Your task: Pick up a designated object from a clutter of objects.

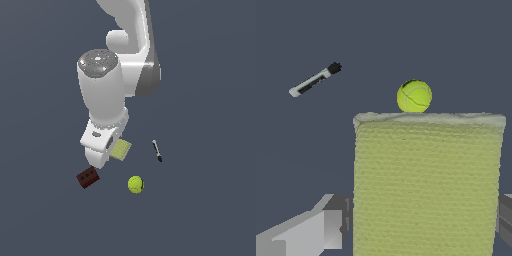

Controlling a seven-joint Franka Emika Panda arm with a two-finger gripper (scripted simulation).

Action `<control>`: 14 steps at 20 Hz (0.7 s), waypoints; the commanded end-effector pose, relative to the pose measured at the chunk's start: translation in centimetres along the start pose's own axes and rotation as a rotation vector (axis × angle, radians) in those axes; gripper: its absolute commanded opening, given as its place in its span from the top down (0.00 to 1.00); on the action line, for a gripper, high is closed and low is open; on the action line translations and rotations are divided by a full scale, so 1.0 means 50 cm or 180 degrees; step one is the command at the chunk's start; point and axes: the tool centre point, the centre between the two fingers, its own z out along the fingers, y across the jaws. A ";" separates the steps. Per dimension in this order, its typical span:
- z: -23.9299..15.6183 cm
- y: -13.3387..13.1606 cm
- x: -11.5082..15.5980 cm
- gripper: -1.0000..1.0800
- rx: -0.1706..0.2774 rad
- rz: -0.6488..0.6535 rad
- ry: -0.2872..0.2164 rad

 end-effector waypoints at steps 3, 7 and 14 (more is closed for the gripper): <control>-0.087 0.018 0.045 1.00 0.0001 0.0003 0.0001; -0.153 0.034 0.079 1.00 0.0002 0.0006 0.0000; -0.242 0.058 0.127 1.00 0.0004 0.0010 -0.0002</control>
